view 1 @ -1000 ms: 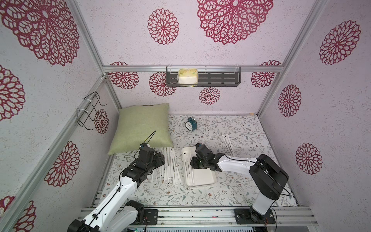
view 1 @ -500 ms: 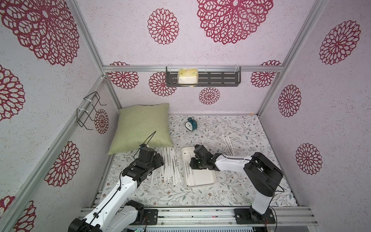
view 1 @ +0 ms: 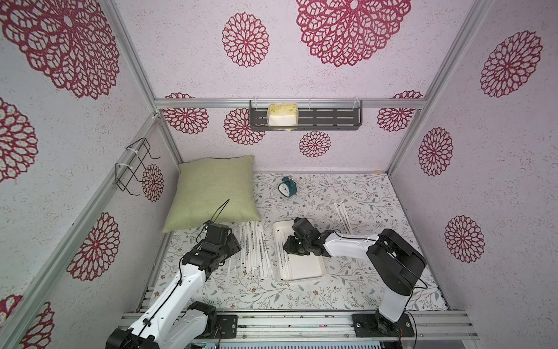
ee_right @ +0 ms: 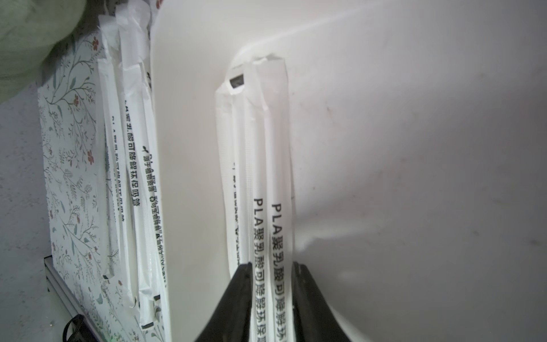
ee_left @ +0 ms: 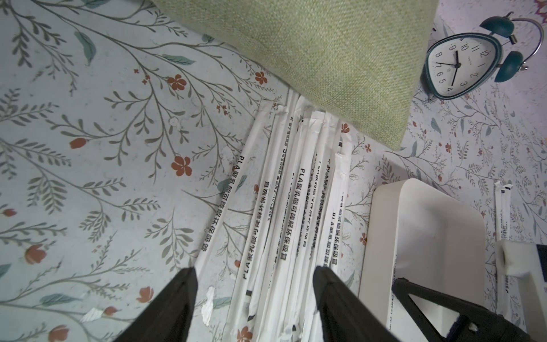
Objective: Put the straws into the storage box
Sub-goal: Place the straw in the storage box, then pick up the straw from the center of the board.
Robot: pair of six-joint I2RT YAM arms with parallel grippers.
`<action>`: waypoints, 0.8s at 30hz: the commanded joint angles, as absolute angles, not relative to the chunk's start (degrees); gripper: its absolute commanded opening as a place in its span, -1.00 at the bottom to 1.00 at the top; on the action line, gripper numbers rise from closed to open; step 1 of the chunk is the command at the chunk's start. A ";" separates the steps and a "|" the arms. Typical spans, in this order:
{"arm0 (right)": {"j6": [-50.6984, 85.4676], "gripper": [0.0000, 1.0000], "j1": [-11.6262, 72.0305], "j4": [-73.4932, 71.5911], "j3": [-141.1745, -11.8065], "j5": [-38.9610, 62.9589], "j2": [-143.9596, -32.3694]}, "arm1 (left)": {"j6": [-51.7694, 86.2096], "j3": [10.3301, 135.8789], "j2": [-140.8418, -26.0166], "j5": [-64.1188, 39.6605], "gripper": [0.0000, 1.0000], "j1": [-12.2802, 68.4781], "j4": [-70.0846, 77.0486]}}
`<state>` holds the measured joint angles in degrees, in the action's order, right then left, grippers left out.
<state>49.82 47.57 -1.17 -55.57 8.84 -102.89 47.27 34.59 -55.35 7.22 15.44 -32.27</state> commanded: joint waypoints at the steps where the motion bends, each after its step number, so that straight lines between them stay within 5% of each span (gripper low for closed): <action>1: 52.72 -0.41 47.20 -2.06 -55.33 9.34 -101.53 | 47.37 34.19 -54.50 7.65 0.38 14.77 -33.09; 9: 48.92 -0.28 46.86 5.06 -58.85 6.22 -94.78 | 44.31 35.15 -56.17 8.73 0.31 12.88 -36.10; 15: 46.84 -0.21 45.38 7.17 -56.87 4.29 -91.35 | 40.66 39.09 -68.40 9.25 0.00 12.86 -36.60; 24: 47.24 -0.21 44.84 5.04 -54.16 5.17 -90.28 | 35.08 45.49 -82.43 10.65 -0.21 12.86 -33.38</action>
<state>48.49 45.25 4.84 -54.04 5.93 -91.59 38.33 43.64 -80.16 8.82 13.19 -34.61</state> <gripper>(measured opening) 0.394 0.401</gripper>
